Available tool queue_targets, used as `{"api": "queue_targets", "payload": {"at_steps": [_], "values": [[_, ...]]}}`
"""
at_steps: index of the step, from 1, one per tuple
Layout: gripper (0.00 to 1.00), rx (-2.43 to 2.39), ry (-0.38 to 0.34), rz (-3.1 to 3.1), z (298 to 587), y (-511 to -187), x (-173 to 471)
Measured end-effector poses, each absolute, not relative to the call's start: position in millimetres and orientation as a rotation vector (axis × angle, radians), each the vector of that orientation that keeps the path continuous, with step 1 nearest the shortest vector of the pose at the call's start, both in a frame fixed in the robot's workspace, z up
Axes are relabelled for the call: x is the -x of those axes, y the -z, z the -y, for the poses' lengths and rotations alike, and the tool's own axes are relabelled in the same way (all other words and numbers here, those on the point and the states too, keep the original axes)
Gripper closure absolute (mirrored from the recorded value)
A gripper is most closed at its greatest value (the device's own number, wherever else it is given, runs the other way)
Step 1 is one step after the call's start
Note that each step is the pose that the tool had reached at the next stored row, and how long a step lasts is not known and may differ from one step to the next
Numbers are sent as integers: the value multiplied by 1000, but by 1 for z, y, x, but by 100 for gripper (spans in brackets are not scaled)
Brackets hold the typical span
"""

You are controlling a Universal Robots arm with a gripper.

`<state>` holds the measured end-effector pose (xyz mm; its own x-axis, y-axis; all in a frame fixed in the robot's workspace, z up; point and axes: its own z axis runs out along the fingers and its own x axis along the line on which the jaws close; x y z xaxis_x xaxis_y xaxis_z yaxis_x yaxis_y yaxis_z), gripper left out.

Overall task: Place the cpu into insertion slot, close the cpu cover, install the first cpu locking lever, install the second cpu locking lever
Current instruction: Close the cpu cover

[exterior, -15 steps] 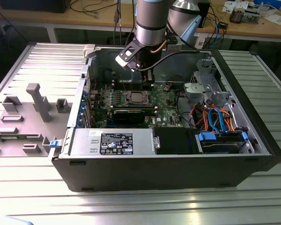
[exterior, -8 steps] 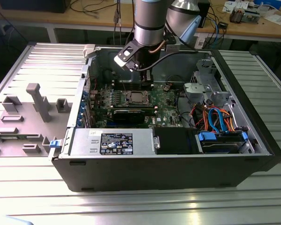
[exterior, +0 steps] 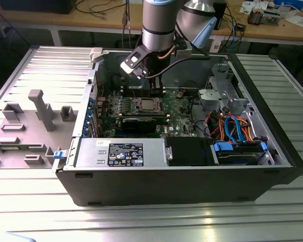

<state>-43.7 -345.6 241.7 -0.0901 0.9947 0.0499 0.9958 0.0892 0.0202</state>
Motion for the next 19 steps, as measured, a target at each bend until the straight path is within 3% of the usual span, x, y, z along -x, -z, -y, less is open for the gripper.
{"api": "queue_targets", "payload": {"at_steps": [19], "values": [[89,2090,77,2311,346,-223,63]]}}
